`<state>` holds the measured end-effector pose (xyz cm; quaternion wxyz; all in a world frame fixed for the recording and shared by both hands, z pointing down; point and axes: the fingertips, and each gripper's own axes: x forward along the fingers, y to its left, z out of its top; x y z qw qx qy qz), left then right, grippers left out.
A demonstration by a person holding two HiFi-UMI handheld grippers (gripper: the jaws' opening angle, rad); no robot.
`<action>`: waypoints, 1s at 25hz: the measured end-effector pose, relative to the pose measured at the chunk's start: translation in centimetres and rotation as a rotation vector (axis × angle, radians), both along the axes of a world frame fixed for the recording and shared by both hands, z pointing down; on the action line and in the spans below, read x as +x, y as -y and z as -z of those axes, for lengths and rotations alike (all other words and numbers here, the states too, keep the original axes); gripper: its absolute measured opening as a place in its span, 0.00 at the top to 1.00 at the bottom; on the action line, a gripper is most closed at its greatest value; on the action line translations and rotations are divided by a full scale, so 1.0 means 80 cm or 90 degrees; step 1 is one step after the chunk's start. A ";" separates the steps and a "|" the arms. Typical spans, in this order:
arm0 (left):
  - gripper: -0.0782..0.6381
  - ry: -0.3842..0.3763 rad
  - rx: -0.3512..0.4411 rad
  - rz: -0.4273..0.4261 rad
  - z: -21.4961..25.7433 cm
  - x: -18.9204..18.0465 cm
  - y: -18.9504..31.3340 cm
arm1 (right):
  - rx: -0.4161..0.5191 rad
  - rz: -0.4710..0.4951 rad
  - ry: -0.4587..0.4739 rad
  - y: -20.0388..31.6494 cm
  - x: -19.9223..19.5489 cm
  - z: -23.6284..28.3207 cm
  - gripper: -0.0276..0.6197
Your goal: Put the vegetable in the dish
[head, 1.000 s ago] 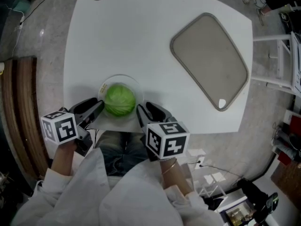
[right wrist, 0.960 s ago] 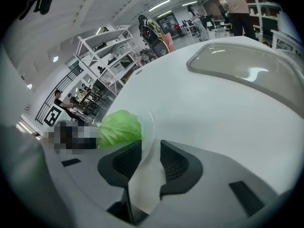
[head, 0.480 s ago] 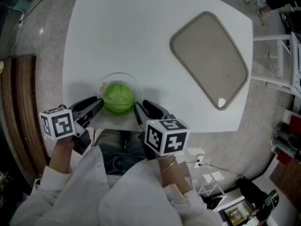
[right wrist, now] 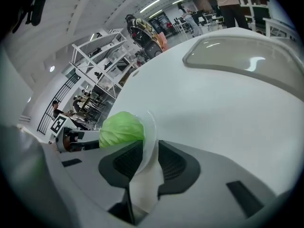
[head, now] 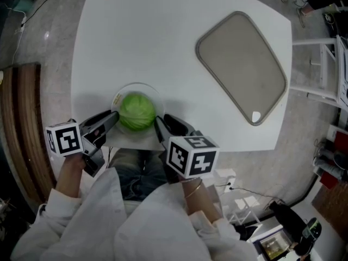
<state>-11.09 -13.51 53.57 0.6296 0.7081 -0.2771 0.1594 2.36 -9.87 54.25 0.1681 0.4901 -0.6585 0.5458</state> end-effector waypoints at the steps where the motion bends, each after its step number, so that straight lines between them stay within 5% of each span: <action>1: 0.71 0.005 -0.005 0.003 0.000 -0.002 0.000 | 0.000 -0.002 0.000 0.000 0.000 0.000 0.79; 9: 0.72 0.005 -0.010 0.007 -0.001 -0.001 -0.001 | 0.012 -0.034 0.018 0.003 0.000 -0.001 0.84; 17: 0.84 0.036 -0.003 -0.009 -0.007 -0.006 -0.001 | 0.017 -0.066 0.060 0.003 0.002 0.000 0.87; 25: 0.84 0.036 0.008 -0.009 -0.008 -0.005 0.000 | 0.021 -0.062 0.041 0.003 0.000 -0.003 0.87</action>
